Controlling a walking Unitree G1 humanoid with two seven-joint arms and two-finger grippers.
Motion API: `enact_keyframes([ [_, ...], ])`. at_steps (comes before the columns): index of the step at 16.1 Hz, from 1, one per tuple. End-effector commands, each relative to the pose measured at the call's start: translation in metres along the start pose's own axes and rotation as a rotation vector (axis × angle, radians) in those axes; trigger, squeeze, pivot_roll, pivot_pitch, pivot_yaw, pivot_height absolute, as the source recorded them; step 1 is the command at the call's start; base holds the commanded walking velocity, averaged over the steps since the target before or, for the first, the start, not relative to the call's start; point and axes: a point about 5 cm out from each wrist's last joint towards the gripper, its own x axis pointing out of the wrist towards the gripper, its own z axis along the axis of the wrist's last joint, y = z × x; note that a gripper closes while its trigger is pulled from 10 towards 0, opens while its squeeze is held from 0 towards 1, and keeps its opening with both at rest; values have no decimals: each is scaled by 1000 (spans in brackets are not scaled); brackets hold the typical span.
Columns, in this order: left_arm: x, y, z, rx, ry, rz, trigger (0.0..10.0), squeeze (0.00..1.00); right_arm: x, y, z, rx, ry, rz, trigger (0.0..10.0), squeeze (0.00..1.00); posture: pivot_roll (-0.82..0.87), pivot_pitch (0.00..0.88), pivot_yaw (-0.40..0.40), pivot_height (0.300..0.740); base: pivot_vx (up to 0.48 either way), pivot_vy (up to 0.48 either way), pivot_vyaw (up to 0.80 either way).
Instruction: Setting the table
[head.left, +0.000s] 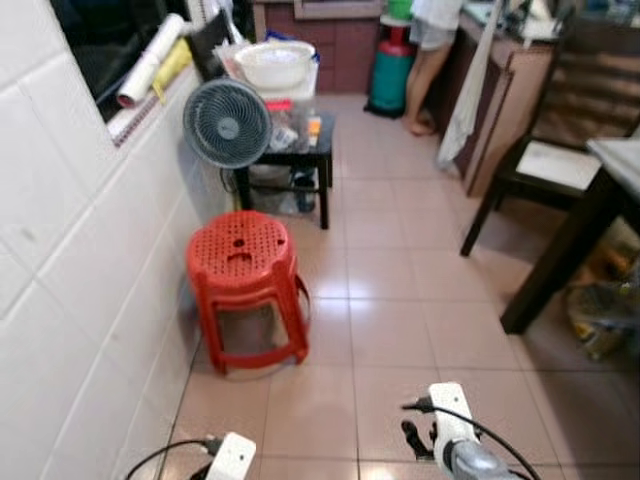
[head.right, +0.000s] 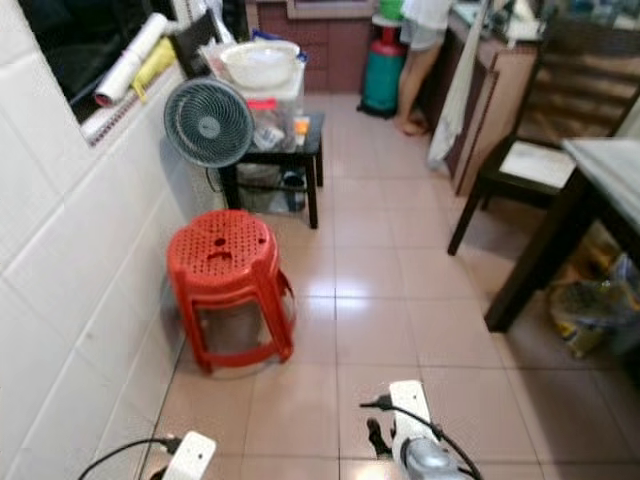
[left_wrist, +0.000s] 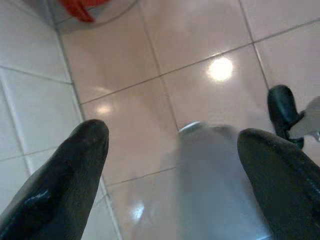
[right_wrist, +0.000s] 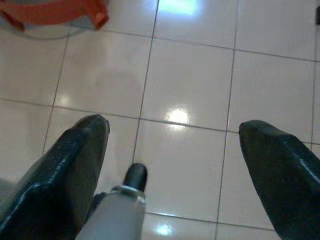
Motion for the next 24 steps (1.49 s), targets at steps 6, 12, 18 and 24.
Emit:
enact_keyframes([
  [6,-2,5,-8,-41,25,-5,10000,0,1,9,4,-34,-17,21,10000,0,-105,0,-3,740,0,0,73],
  [12,-2,7,-9,-39,25,-18,10000,0,1,8,1,-48,-7,27,10000,0,-105,0,-5,740,376,0,146],
  [18,-2,8,-10,-35,26,-25,10000,0,1,7,1,-52,-6,16,10000,0,-110,0,0,740,443,0,0],
  [24,-3,10,-13,-59,40,-8,10000,0,1,7,0,-58,-3,19,10000,0,-105,0,-9,740,294,0,0],
])
